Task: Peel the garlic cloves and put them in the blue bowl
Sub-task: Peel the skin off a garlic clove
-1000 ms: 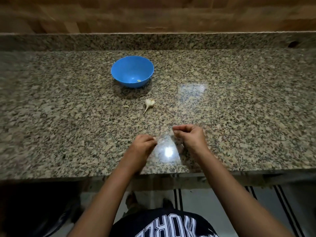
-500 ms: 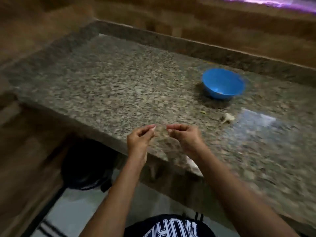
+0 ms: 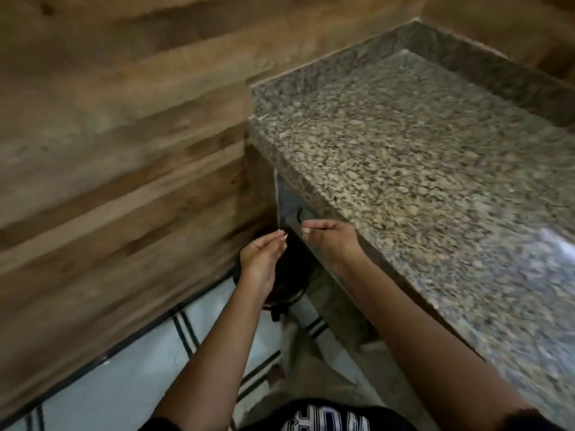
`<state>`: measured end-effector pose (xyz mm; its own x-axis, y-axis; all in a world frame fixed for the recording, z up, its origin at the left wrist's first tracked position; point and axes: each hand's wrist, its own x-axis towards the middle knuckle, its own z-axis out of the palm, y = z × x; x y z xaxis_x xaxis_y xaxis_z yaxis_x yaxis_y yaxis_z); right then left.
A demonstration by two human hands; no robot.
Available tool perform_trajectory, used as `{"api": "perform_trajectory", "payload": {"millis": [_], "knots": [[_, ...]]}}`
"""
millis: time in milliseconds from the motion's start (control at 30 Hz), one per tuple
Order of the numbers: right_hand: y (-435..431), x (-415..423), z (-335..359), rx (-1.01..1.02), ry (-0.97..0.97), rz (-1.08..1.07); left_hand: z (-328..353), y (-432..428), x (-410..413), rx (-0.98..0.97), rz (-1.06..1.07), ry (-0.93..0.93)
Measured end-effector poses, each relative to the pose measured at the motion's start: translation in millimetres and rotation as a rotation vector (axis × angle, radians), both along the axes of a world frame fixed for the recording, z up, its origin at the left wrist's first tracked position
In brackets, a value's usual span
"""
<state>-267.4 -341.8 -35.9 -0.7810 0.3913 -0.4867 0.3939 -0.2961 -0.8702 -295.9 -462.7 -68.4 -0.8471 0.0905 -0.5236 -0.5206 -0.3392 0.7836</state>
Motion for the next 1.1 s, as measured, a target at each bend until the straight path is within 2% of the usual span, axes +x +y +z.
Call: {"api": "perform_trajectory", "payload": {"millis": [267, 367, 500, 600, 733, 833, 900, 933, 967, 1033, 1067, 1100], "knots": [[-26.8, -72.1, -65.7, 0.039, -0.169, 0.114, -51.7, -33.6, -51.2, -0.047, 0.108, -0.183], [-32.3, -93.8, -93.1, 0.029, -0.266, 0.078, -73.9, -34.2, -64.1, -0.091, 0.073, -0.288], [-35.9, -120.0, -153.4, 0.061, -0.386, 0.101, -127.4, -26.4, -88.6, -0.095, 0.142, -0.470], [-38.5, -137.7, -200.8, 0.057, -0.387, 0.119, -181.3, -21.9, -111.8, 0.031, 0.218, -0.555], [-70.2, -148.7, -237.0, 0.031, -0.384, 0.250, -198.3, -9.1, -135.3, 0.191, 0.127, -0.631], [-81.2, -154.4, -242.0, 0.048, -0.443, 0.402, -190.4, -1.3, -140.6, 0.064, 0.078, -0.618], [-78.9, -156.7, -239.0, 0.066, -0.424, 0.400, -180.6, -3.4, -139.4, 0.191, 0.110, -0.622], [-78.5, -155.5, -236.0, 0.097, -0.378, 0.394, -172.6, -1.6, -136.8, 0.191, 0.147, -0.607], [-81.6, -153.8, -228.0, 0.125, -0.341, 0.405, -159.7, -0.1, -133.1, 0.212, 0.272, -0.605], [-89.1, -145.1, -210.7, 0.161, -0.283, 0.496, -146.1, -0.7, -130.6, 0.759, 0.707, -0.664], [-90.8, -141.8, -204.5, 0.169, -0.256, 0.548, -130.8, -4.3, -128.3, 0.650, 0.691, -0.710], [-88.5, -140.2, -199.3, 0.177, -0.230, 0.567, -115.6, -6.4, -126.5, 0.352, 0.556, -0.580]]}}
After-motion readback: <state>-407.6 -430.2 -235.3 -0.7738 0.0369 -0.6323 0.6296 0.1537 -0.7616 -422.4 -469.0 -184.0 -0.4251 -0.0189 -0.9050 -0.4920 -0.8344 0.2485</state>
